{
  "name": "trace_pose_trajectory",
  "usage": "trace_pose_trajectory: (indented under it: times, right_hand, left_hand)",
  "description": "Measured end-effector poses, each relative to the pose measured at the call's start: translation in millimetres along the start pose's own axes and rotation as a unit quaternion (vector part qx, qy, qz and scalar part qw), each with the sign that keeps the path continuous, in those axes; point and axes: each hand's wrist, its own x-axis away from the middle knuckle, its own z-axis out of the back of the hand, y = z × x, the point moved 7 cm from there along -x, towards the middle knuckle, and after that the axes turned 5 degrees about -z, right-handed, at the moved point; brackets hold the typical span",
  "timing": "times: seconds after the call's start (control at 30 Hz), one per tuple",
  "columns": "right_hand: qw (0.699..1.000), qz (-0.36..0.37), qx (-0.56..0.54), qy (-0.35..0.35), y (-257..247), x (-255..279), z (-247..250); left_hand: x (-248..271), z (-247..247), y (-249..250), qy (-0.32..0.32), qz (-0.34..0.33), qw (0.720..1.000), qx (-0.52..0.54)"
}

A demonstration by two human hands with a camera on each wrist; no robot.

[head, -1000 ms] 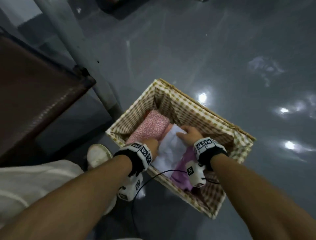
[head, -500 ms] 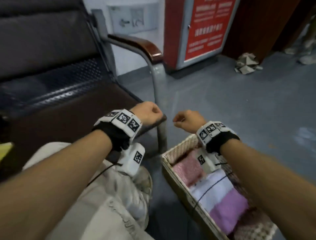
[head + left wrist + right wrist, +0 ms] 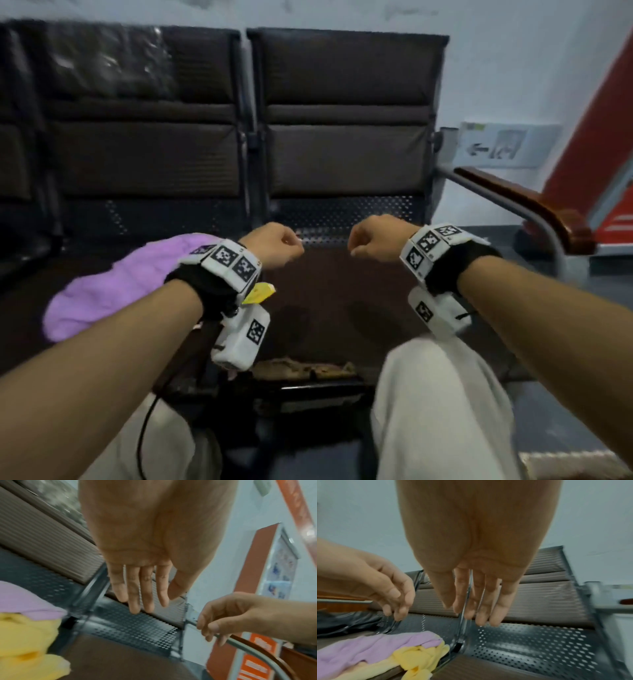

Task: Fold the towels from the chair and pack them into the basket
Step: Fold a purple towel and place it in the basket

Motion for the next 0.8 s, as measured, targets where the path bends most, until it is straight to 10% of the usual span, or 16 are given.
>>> trace_pose_trajectory:
  times: [0.4, 0.8]
  right_hand:
    - [0.99, 0.101, -0.01, -0.096, -133, -138, -130]
    - [0.985, 0.1, -0.096, -0.099, -182, -187, -190]
  left_hand:
    - [31, 11, -248, -0.053, 0.199, 0.968, -0.146]
    - [42, 18, -322, -0.049, 0.256, 0.947, -0.188]
